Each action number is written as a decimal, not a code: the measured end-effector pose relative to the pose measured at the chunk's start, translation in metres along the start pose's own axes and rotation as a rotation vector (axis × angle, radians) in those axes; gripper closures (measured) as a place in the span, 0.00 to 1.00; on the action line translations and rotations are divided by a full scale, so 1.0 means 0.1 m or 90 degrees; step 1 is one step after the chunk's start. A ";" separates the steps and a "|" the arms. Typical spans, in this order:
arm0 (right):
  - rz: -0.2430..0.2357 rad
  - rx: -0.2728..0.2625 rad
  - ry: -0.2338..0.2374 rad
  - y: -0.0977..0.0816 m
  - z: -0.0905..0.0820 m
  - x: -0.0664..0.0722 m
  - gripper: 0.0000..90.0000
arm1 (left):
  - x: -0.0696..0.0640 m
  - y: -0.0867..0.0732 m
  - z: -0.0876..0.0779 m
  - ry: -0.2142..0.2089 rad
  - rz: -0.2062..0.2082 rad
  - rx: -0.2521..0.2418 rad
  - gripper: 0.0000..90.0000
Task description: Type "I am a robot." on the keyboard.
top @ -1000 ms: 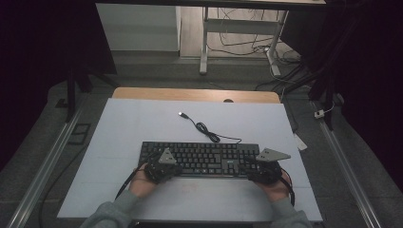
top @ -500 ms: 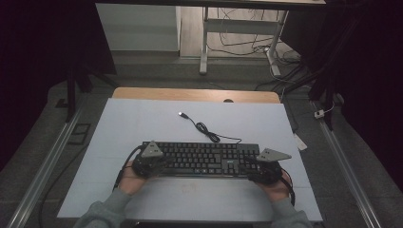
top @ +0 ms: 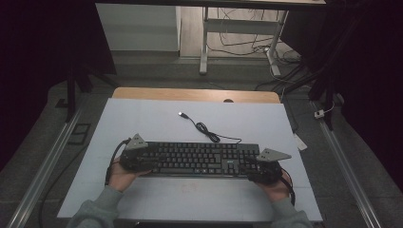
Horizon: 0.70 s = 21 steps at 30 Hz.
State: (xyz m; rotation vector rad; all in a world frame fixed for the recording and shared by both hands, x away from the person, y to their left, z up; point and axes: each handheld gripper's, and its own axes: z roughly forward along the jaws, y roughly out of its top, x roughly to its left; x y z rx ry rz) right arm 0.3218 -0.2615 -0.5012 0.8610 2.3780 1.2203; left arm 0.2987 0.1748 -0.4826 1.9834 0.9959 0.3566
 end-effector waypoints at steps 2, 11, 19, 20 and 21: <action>0.000 0.001 -0.001 0.00 0.00 0.00 0.56 | 0.01 0.00 0.00 0.001 -0.001 0.001 0.49; -0.001 0.001 -0.003 0.00 0.01 0.00 0.56 | 0.06 0.00 -0.05 0.013 -0.009 -0.003 0.47; -0.004 0.007 -0.006 -0.01 0.01 0.00 0.56 | 0.15 -0.04 -0.04 0.031 -0.017 0.008 0.47; -0.005 0.008 -0.006 0.00 0.01 0.00 0.56 | 0.17 -0.05 -0.04 0.034 -0.019 0.009 0.47; -0.005 0.007 -0.006 0.00 0.01 0.00 0.56 | 0.19 -0.06 -0.05 0.038 -0.022 0.009 0.47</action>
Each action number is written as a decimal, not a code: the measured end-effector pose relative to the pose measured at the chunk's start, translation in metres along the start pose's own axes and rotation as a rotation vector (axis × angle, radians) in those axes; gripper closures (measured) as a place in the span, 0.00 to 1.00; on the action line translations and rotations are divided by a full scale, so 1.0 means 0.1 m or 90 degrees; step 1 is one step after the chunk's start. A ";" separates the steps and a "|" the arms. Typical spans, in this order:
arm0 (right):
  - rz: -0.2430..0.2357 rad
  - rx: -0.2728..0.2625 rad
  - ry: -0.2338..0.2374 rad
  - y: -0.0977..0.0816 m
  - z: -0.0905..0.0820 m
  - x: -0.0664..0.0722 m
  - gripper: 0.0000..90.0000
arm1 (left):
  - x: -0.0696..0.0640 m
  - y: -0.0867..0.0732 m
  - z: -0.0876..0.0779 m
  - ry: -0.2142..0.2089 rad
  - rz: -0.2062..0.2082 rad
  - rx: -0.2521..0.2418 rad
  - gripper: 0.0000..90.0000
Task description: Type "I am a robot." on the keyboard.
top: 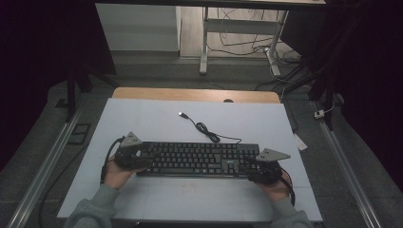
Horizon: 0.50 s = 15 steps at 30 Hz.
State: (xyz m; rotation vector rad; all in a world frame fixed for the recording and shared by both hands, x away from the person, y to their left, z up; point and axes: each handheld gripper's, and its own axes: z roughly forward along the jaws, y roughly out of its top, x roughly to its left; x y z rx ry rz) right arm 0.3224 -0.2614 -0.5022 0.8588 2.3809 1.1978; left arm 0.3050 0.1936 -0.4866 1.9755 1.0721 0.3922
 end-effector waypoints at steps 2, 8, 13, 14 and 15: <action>0.000 0.000 0.000 0.00 0.00 0.00 0.56 | 0.04 -0.01 -0.01 0.007 -0.006 0.001 0.47; 0.001 0.000 0.000 0.00 0.00 0.00 0.56 | 0.13 -0.05 -0.03 0.024 -0.017 0.004 0.49; 0.002 -0.002 -0.002 0.00 0.00 0.00 0.56 | 0.15 -0.06 -0.05 0.025 -0.010 0.002 0.59; 0.002 0.000 -0.002 0.00 0.00 0.00 0.56 | 0.15 -0.06 -0.05 0.025 -0.009 0.002 0.62; 0.002 0.000 -0.002 0.00 0.00 0.00 0.56 | 0.15 -0.06 -0.05 0.024 -0.007 0.003 0.66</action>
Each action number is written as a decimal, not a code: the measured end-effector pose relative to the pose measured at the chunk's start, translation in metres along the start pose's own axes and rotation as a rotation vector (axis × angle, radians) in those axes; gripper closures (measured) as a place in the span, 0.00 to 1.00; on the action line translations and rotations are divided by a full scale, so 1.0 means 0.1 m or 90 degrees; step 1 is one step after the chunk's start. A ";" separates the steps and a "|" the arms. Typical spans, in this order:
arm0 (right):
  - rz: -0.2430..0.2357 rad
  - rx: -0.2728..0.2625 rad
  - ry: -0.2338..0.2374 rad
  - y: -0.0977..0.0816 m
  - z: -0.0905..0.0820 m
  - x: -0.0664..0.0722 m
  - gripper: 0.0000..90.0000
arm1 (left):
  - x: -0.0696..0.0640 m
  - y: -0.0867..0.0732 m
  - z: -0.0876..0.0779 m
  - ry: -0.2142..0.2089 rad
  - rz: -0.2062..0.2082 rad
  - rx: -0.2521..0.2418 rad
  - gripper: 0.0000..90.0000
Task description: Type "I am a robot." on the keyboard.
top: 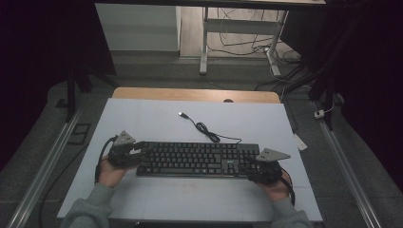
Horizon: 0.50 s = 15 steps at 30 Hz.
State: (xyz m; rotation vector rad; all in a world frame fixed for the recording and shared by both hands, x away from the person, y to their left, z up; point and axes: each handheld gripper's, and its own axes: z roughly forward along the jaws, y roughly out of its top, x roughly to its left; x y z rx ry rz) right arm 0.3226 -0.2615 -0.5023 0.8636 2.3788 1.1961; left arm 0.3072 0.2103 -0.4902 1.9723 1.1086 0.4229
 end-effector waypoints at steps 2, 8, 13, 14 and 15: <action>0.000 0.000 0.000 0.00 0.00 0.00 0.56 | 0.00 -0.01 0.00 -0.002 0.003 0.004 0.74; -0.001 0.000 0.000 0.00 0.00 0.00 0.56 | -0.02 -0.03 0.07 -0.017 0.023 0.034 0.97; -0.002 0.001 0.000 0.00 0.00 0.00 0.56 | -0.05 -0.07 0.16 -0.025 0.041 0.068 0.99; -0.003 0.001 0.001 0.00 0.00 0.00 0.56 | -0.06 -0.08 0.18 -0.027 0.042 0.075 0.99; -0.003 0.001 0.001 0.00 0.00 0.00 0.56 | -0.06 -0.08 0.19 -0.027 0.045 0.080 0.99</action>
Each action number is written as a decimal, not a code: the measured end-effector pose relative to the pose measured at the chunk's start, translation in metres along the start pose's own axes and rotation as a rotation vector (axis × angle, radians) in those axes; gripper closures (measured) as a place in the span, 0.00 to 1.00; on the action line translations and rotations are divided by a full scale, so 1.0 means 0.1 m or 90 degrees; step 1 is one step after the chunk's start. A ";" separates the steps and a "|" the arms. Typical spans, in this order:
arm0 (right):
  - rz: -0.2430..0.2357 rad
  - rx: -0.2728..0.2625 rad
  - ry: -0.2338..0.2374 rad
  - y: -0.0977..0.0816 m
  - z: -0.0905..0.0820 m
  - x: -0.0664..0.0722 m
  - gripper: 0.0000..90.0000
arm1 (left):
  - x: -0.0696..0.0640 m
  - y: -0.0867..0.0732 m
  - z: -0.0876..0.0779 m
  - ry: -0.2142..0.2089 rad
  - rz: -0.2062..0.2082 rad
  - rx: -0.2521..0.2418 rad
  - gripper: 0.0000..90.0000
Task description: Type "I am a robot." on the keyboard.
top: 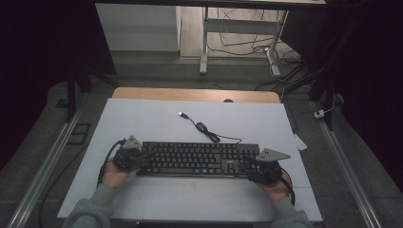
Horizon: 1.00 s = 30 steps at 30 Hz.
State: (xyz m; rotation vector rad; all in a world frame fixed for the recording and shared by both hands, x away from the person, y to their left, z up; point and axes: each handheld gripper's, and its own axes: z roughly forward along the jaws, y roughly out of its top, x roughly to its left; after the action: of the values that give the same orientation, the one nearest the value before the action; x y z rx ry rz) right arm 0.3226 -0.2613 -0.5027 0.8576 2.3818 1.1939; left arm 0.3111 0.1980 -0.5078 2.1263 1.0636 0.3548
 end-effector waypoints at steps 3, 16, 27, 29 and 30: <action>0.000 0.000 0.000 0.00 0.00 0.00 0.56 | -0.02 -0.01 0.04 -0.002 0.005 0.011 0.99; -0.001 0.002 0.000 0.00 0.01 0.00 0.56 | -0.02 -0.04 0.14 0.015 0.006 0.031 0.98; -0.002 0.002 -0.002 0.00 0.00 0.00 0.56 | -0.05 -0.04 0.16 0.029 0.008 0.037 0.99; 0.000 0.002 -0.002 0.00 0.00 0.00 0.56 | -0.05 -0.02 0.11 0.025 0.008 0.016 0.99; -0.002 0.003 -0.002 0.00 0.00 0.00 0.56 | -0.06 -0.01 0.08 0.024 0.008 0.003 0.99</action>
State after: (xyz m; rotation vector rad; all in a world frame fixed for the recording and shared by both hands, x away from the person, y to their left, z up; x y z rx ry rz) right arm 0.3227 -0.2611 -0.5030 0.8563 2.3829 1.1855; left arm 0.3108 0.1904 -0.5136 2.1387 1.0738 0.4004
